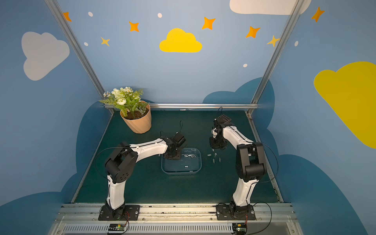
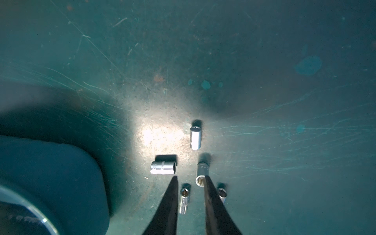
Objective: Take out the socket from the storage box
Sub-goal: Pick up the socket head from the storage box, then place the socket head at the center of the board.
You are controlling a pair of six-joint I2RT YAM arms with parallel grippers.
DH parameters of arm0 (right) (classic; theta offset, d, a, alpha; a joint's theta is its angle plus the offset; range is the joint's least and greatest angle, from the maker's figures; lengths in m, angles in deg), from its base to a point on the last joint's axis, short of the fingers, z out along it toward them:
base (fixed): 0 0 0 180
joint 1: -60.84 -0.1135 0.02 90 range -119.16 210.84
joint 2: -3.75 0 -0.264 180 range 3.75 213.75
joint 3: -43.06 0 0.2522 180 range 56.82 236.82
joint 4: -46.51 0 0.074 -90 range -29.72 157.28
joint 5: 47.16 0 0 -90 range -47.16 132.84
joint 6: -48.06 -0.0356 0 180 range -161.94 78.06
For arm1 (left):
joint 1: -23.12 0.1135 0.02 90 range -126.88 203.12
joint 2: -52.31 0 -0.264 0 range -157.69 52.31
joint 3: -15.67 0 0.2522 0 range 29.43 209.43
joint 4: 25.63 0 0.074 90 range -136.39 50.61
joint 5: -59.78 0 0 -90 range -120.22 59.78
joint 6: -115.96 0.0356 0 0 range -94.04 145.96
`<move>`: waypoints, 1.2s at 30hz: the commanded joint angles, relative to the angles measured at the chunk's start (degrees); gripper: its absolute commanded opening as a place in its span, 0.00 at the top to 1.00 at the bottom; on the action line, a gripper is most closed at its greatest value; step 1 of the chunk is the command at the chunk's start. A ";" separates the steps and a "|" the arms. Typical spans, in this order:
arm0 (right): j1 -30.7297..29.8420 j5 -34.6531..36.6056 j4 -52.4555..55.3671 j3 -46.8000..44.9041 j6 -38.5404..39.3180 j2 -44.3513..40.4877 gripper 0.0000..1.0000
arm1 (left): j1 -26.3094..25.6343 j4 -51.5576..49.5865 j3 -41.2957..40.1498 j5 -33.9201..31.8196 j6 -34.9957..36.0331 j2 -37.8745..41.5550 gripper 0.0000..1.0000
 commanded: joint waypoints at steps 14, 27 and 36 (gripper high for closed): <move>0.32 0.10 0.47 -0.92 -0.66 -1.94 0.76 | -0.42 -1.60 -1.77 0.55 0.47 1.84 0.82; 0.37 -0.11 0.94 -0.58 -0.55 -1.74 0.77 | 0.47 -7.44 6.57 -4.87 7.41 15.81 0.79; 0.19 -0.46 1.21 -0.61 -0.65 -1.94 0.78 | 11.74 -6.27 3.66 -4.05 12.54 19.31 0.78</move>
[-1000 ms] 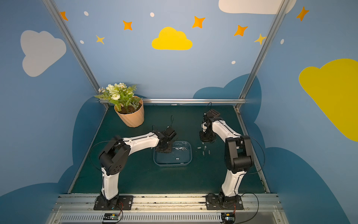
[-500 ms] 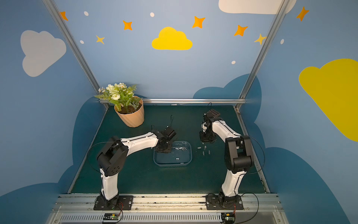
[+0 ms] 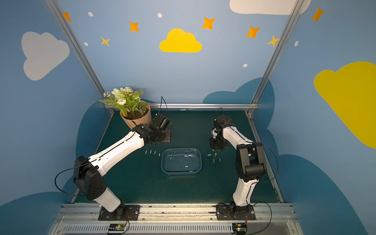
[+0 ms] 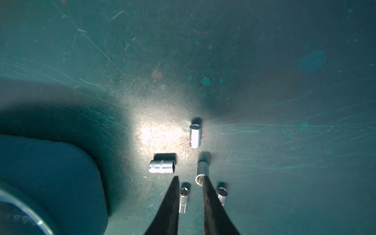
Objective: Take out the socket from the storage box
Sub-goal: Place the socket head at the center of the board.
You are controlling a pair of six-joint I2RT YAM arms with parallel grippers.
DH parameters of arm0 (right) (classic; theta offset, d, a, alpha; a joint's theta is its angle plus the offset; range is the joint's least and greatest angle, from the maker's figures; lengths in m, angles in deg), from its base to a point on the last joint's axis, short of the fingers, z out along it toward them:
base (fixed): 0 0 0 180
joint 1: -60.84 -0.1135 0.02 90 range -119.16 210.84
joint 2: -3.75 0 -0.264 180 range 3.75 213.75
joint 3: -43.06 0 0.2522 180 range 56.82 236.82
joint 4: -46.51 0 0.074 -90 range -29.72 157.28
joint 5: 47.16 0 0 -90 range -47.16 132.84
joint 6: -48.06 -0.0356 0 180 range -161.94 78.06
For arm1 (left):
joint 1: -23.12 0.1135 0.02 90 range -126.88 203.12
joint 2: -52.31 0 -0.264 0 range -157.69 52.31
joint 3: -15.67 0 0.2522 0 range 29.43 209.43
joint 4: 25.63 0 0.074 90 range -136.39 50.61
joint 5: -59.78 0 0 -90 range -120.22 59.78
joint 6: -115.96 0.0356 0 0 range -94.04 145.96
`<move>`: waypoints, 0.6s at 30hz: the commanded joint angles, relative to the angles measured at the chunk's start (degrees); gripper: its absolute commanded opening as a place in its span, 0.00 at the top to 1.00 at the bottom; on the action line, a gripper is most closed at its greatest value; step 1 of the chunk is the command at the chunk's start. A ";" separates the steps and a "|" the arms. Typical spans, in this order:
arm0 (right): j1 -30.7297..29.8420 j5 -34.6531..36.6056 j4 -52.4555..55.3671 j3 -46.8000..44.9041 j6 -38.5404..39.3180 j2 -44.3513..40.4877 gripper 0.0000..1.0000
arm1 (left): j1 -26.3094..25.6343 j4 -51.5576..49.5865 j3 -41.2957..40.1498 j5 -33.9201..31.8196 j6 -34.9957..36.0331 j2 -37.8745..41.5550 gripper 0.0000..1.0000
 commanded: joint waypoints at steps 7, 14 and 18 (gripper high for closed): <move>-0.17 -0.42 1.40 -0.35 -0.59 -2.60 0.79 | 8.66 0.46 -2.89 3.73 5.48 -7.84 0.79; -0.70 -0.47 1.66 -0.70 -0.54 -3.32 0.79 | 10.13 0.85 0.91 7.70 6.36 -17.76 0.79; -0.90 -0.29 1.59 -1.10 -0.28 -3.78 0.79 | 11.09 0.93 1.84 9.75 6.37 -21.14 0.79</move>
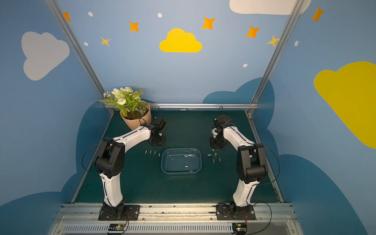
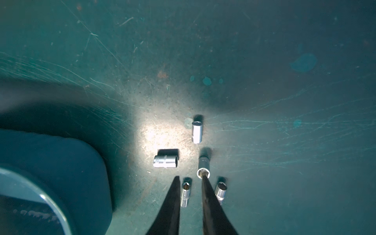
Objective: Take out the socket from the storage box
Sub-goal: Place the socket head at the center of the board.
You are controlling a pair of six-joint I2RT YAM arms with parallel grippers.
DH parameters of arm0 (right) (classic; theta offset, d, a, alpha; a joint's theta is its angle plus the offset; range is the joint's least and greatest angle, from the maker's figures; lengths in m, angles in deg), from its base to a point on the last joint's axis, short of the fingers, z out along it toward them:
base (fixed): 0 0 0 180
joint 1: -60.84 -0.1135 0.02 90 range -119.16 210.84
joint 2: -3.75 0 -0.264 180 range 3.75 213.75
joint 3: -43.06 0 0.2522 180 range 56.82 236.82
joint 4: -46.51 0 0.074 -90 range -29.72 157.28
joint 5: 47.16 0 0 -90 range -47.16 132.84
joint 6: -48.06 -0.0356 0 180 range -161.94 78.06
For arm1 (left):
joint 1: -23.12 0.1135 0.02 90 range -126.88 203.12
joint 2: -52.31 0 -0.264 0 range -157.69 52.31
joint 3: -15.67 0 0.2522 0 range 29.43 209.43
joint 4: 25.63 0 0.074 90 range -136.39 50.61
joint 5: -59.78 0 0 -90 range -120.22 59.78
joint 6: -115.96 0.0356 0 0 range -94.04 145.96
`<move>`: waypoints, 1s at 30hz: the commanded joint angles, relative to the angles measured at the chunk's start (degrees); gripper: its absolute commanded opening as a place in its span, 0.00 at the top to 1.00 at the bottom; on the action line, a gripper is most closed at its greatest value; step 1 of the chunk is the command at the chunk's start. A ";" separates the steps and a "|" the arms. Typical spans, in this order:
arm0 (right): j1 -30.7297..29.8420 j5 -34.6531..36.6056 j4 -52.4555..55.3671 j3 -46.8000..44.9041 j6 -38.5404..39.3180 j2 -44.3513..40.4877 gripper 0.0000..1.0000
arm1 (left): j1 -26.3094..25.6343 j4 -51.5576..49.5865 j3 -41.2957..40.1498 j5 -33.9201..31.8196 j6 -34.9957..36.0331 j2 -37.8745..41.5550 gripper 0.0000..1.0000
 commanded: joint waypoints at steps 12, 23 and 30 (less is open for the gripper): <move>-0.80 -0.38 1.43 -0.94 -0.36 -1.55 0.79 | 1.90 -0.84 1.80 4.93 1.16 -5.91 0.77; -1.12 -0.11 1.60 -0.60 -0.30 -1.55 0.79 | 2.37 -1.41 2.07 3.63 1.73 -5.19 0.65; -2.04 0.01 2.19 0.38 0.76 -2.61 0.79 | 2.37 -3.50 3.43 1.56 2.04 -1.30 0.60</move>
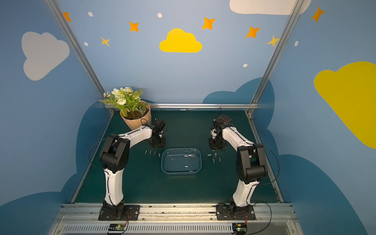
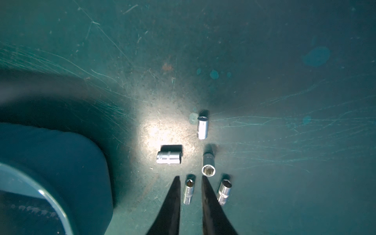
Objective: Take out the socket from the storage box
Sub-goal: Place the socket head at the center of the board.
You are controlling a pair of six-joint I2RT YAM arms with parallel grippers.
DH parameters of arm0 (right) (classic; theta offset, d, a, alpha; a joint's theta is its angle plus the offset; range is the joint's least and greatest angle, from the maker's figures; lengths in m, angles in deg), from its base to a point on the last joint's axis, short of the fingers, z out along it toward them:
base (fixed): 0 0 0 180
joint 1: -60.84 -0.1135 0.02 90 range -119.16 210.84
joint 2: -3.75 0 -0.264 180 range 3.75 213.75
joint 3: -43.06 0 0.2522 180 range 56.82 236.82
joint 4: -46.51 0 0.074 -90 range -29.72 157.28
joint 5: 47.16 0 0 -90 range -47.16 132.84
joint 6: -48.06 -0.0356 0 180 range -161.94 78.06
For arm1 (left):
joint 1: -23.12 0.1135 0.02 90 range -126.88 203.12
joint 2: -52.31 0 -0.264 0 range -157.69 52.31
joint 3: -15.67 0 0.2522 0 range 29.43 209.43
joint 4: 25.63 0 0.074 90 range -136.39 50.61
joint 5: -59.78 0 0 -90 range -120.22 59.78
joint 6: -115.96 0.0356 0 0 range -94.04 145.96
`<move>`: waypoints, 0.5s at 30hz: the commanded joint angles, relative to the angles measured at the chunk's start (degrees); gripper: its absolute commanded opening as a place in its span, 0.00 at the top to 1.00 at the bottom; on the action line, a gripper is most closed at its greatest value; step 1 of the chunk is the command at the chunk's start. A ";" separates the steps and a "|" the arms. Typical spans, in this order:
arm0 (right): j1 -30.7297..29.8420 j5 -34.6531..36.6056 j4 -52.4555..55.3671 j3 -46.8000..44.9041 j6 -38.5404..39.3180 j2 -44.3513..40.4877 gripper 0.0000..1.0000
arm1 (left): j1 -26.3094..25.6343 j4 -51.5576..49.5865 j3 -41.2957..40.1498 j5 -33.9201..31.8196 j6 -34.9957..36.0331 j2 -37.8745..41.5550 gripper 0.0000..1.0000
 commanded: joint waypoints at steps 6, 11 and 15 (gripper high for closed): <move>-4.94 1.54 2.00 2.75 3.55 -4.93 0.77 | 0.41 -3.65 2.65 -2.90 1.41 10.36 0.55; -10.18 -0.48 -0.24 3.89 5.30 -8.44 0.73 | 0.49 -5.04 2.06 -4.42 1.34 15.91 0.55; -14.57 -2.12 -1.36 5.75 5.89 -9.42 0.70 | 0.45 -6.75 -0.79 -7.01 -1.38 20.11 0.55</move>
